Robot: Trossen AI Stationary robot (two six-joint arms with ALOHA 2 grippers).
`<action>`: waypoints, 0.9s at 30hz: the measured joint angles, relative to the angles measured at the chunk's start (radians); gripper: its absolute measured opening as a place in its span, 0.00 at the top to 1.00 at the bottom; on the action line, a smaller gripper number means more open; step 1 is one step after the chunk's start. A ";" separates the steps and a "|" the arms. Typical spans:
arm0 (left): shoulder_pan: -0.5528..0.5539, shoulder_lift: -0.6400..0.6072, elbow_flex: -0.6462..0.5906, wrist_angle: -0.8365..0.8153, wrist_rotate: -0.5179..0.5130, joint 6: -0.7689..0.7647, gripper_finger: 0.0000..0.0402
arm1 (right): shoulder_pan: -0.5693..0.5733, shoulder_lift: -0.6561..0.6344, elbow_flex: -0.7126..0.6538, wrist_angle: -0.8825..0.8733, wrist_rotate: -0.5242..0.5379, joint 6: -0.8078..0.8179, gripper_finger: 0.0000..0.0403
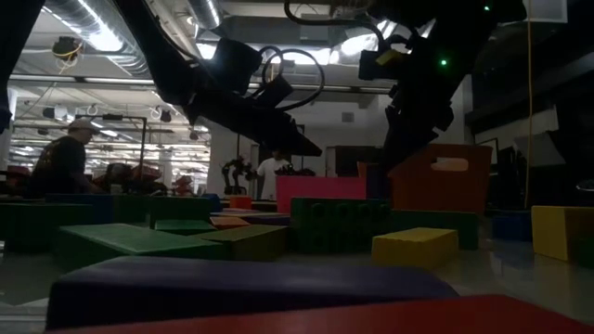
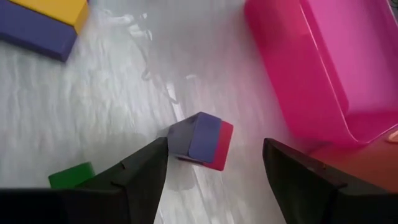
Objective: Sort blocks by size
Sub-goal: Put the large purple block into the pink bin
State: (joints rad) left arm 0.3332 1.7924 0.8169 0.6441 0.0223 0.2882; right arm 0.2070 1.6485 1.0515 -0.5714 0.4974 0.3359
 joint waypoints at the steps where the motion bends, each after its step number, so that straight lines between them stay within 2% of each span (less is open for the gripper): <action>1: 0.000 0.000 0.000 0.000 0.000 0.000 0.48 | 0.000 0.002 0.000 0.001 0.003 0.000 0.35; 14: 0.000 0.000 0.000 -0.006 0.000 -0.001 0.48 | 0.000 0.051 0.000 0.018 0.027 -0.001 0.37; 27: 0.000 0.000 0.000 -0.005 0.000 -0.001 0.48 | 0.000 0.051 0.000 0.023 0.027 -0.003 0.69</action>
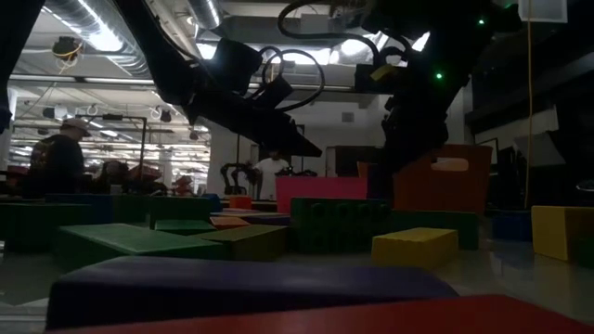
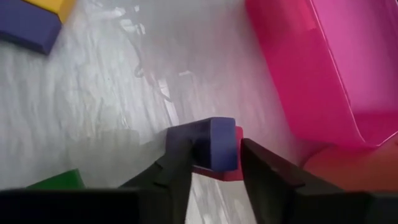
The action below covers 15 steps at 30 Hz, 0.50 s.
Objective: Sort blocks by size
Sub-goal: Put the large purple block into the pink bin
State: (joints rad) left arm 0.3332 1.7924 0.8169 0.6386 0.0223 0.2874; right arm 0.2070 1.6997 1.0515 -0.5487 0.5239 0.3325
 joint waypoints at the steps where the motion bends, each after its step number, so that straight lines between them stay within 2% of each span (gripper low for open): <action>1: 0.000 0.000 0.000 0.000 0.000 0.000 0.48 | 0.000 0.000 0.000 0.001 0.000 0.000 0.71; 9: 0.000 0.000 0.000 0.000 0.000 0.000 0.48 | 0.000 0.000 0.000 0.070 -0.001 -0.053 0.84; 15: 0.000 0.000 0.000 0.000 0.000 0.000 0.48 | -0.005 -0.002 0.006 0.146 -0.019 -0.130 0.84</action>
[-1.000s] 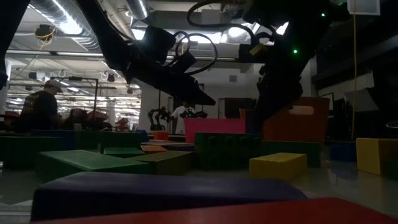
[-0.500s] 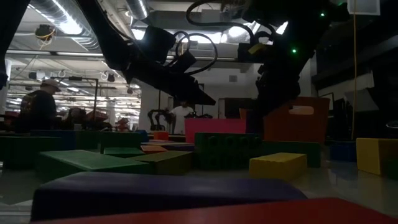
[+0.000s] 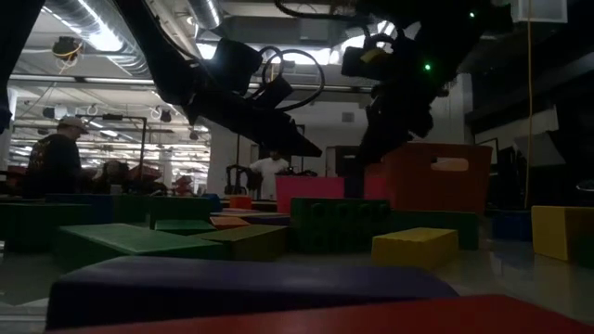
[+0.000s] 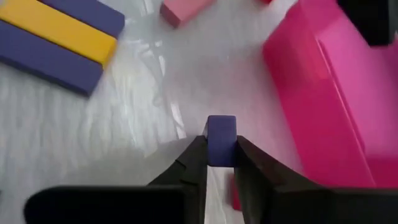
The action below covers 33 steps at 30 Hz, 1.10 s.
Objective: Sort blocks by size
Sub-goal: Put the large purple block into the pink bin
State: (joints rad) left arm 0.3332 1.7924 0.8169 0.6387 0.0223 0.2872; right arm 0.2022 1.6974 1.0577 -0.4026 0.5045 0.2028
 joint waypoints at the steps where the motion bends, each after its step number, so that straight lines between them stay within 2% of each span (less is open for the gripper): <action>1: 0.000 0.000 0.000 0.000 0.000 0.000 0.48 | -0.001 -0.003 0.006 -0.002 -0.001 -0.008 0.84; 8: 0.000 -0.002 0.000 0.000 -0.001 0.000 0.48 | -0.051 -0.028 0.081 -0.011 0.030 -0.197 0.85; 14: 0.000 -0.039 -0.001 -0.035 -0.008 0.001 0.48 | -0.173 -0.028 0.099 -0.021 0.034 -0.326 0.84; 20: 0.001 -0.167 -0.001 -0.236 -0.037 0.026 0.48 | -0.284 -0.029 0.094 -0.006 -0.033 -0.421 0.84; 26: 0.000 -0.281 -0.001 -0.439 -0.038 -0.024 0.48 | -0.317 -0.029 0.125 0.006 -0.194 -0.500 0.84; 30: -0.001 -0.316 -0.001 -0.530 -0.038 -0.066 0.48 | -0.313 -0.029 0.174 0.006 -0.192 -0.596 0.84; 33: -0.001 -0.317 -0.001 -0.567 -0.037 -0.095 0.48 | -0.321 -0.029 0.200 0.030 -0.123 -0.675 0.83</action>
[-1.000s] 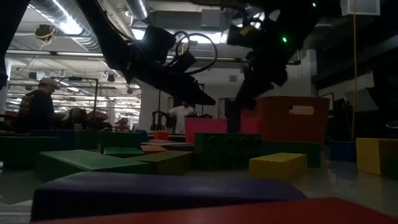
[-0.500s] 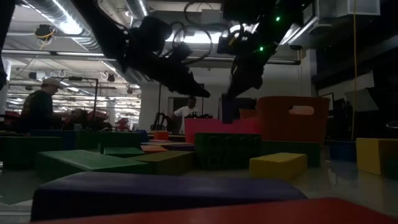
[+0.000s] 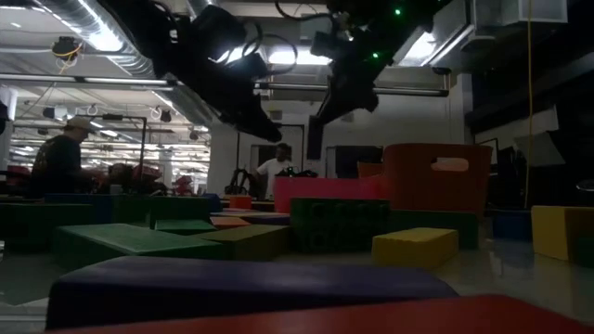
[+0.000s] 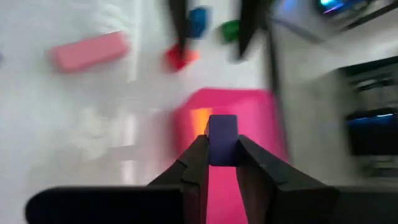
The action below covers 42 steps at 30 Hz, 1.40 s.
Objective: Sort blocks by size
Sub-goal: Put the large purple block into the pink bin, then put the small orange game piece into the orange bin
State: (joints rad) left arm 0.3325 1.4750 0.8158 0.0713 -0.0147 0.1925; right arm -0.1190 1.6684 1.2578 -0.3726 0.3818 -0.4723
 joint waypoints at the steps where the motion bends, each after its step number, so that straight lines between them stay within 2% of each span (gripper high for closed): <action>1: 0.000 0.000 0.000 -0.010 0.002 -0.008 0.48 | -0.007 0.000 0.001 0.005 0.024 -0.023 0.83; 4: -0.001 0.000 0.000 -0.047 0.004 -0.029 0.48 | -0.043 0.004 -0.006 0.014 0.036 -0.061 0.83; 13: 0.002 0.000 0.000 -0.119 0.003 -0.109 0.48 | -0.163 0.005 -0.041 0.017 -0.018 -0.062 0.83; 19: 0.003 0.000 -0.020 -0.136 -0.069 -0.178 0.48 | -0.211 0.005 -0.041 0.023 -0.151 -0.064 0.78; 24: 0.005 0.001 -0.032 -0.154 -0.139 -0.187 0.48 | -0.215 0.005 -0.041 0.024 -0.171 -0.065 0.66; 28: 0.025 0.010 -0.063 -0.133 -0.157 -0.214 0.48 | -0.215 0.004 -0.041 0.023 -0.167 -0.065 0.61; 42: 0.091 0.173 -0.093 -0.012 -0.142 -0.239 0.48 | -0.184 -0.169 0.059 -0.162 -0.191 -0.086 0.60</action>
State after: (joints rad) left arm 0.4235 1.6478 0.7223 0.0588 -0.1570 -0.0469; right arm -0.3031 1.4991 1.3170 -0.5343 0.1905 -0.5579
